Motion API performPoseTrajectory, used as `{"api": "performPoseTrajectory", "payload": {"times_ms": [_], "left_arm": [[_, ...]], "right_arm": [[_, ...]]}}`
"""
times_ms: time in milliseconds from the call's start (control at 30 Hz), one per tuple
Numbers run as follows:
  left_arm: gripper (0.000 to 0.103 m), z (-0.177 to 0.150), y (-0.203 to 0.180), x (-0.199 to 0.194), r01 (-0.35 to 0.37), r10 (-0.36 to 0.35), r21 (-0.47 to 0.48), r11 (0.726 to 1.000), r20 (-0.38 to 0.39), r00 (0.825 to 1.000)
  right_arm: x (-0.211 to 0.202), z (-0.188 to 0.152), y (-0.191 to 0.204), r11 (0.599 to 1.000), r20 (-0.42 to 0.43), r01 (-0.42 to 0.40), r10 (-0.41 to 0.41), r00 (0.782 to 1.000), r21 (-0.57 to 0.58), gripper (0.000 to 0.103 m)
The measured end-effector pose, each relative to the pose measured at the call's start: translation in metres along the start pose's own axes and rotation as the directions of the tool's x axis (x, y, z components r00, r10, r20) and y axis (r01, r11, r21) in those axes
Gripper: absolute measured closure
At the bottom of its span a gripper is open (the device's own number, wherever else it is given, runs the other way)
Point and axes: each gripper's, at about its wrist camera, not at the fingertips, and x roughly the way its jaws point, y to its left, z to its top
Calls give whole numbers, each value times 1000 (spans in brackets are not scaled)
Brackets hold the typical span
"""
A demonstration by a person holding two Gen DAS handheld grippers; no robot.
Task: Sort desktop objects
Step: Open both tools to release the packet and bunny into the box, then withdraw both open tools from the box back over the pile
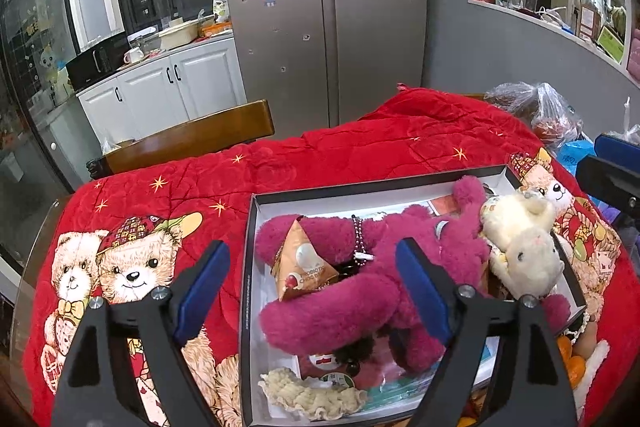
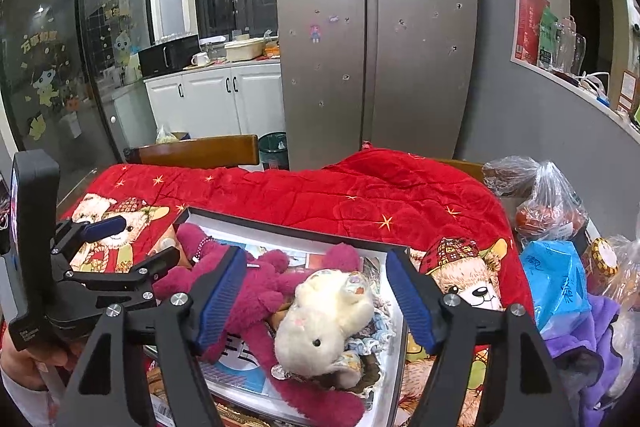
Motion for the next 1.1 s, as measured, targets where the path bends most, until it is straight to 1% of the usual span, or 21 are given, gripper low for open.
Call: {"api": "performPoseTrajectory", "payload": {"times_ms": [367, 500, 600, 667, 733, 800, 867, 1000, 1100], "left_arm": [[17, 1, 1, -6, 10, -10, -12, 1000, 12, 1000], [17, 4, 0, -17, -12, 12, 2, 1000, 16, 1000], [17, 7, 2, -38, 38, -38, -18, 999, 41, 998], [17, 8, 3, -56, 61, -59, -28, 998, 65, 996], [17, 5, 5, -82, 81, -77, -39, 996, 99, 992], [11, 2, 7, -100, 95, -89, -47, 994, 116, 989], [9, -3, 10, -121, 111, -101, -64, 992, 141, 985], [8, -16, 18, -154, 114, -101, -77, 991, 154, 983], [8, -29, 27, -174, 80, -65, -86, 993, 163, 985]], "right_arm": [[0, 1, 3, 1000, -9, 17, -17, 1000, -18, 28], [-6, 2, 5, 1000, -4, 12, -12, 1000, -19, 28], [-16, 4, 9, 1000, 7, 0, 0, 1000, -21, 28], [-28, 4, 12, 1000, 20, -18, 19, 1000, -17, 24], [-40, 3, 17, 999, 39, -30, 31, 999, -17, 22], [-56, 2, 22, 999, 49, -26, 27, 998, -20, 22], [-71, 0, 27, 999, 64, -19, 21, 998, -27, 22], [-104, -4, 35, 999, 110, -32, 34, 993, -20, 22], [-126, -11, 39, 999, 132, -40, 42, 990, -14, 21]]}}
